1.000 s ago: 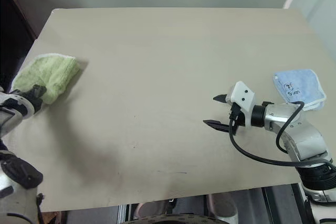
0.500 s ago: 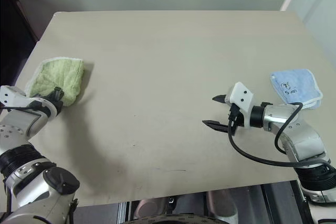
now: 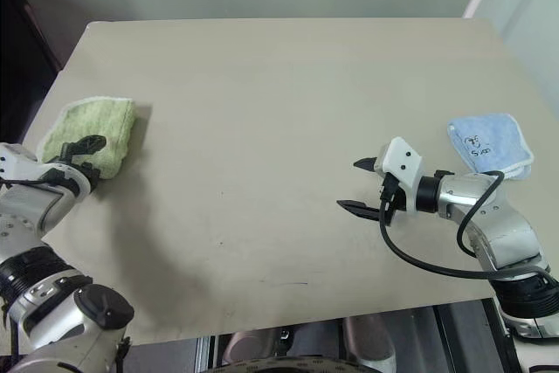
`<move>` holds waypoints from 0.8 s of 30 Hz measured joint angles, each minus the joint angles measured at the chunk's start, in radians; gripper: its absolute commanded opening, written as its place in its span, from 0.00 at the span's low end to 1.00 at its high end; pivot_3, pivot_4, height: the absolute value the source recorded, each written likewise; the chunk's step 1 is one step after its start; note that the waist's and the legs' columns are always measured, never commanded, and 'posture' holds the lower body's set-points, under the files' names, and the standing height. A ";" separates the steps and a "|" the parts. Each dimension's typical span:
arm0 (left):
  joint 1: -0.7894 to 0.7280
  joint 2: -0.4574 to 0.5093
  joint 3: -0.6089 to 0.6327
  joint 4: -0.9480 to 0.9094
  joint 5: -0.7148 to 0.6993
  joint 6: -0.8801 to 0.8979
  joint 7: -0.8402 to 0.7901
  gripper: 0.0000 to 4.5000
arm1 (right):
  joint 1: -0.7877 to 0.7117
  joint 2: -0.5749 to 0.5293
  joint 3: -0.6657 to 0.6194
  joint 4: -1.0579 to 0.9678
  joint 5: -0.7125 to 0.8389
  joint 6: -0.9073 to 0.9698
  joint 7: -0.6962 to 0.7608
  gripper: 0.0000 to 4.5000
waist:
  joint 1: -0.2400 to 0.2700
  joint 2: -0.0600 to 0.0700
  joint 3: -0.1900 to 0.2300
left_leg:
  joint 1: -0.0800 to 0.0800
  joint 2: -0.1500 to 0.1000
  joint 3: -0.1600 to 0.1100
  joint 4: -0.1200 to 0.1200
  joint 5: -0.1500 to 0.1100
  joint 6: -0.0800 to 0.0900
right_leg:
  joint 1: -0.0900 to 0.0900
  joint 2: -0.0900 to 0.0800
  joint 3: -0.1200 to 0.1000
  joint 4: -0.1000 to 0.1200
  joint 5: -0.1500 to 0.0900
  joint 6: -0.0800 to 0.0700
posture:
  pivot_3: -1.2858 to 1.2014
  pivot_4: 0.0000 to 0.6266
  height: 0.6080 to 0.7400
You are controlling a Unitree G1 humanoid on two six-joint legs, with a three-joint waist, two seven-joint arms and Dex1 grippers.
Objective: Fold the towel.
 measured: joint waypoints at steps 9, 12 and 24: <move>0.158 0.147 -0.054 -0.095 -0.125 0.313 -0.144 0.98 | 0.021 0.001 -0.005 0.002 0.000 -0.015 0.000 1.00 | 0.000 0.000 0.000 | 0.000 0.001 0.000 -0.001 -0.003 -0.003 | -0.001 0.001 0.001 -0.001 -0.001 -0.002 | 0.52 0.24 1.00; 0.232 0.183 -0.168 -0.203 -0.156 0.375 -0.295 0.98 | 0.025 0.001 -0.008 0.004 0.000 -0.020 -0.001 1.00 | 0.007 0.000 0.000 | 0.000 0.001 -0.002 -0.001 -0.004 -0.002 | -0.001 0.001 0.001 -0.001 -0.002 -0.003 | 0.52 0.24 1.00; 0.286 0.149 -0.570 -0.534 -0.016 -0.087 -0.940 0.98 | 0.075 0.027 -0.096 -0.015 0.012 -0.053 -0.047 1.00 | 0.008 0.000 0.000 | -0.001 0.010 -0.003 -0.001 -0.011 -0.002 | -0.004 0.009 0.000 0.001 -0.004 -0.008 | 0.52 0.24 1.00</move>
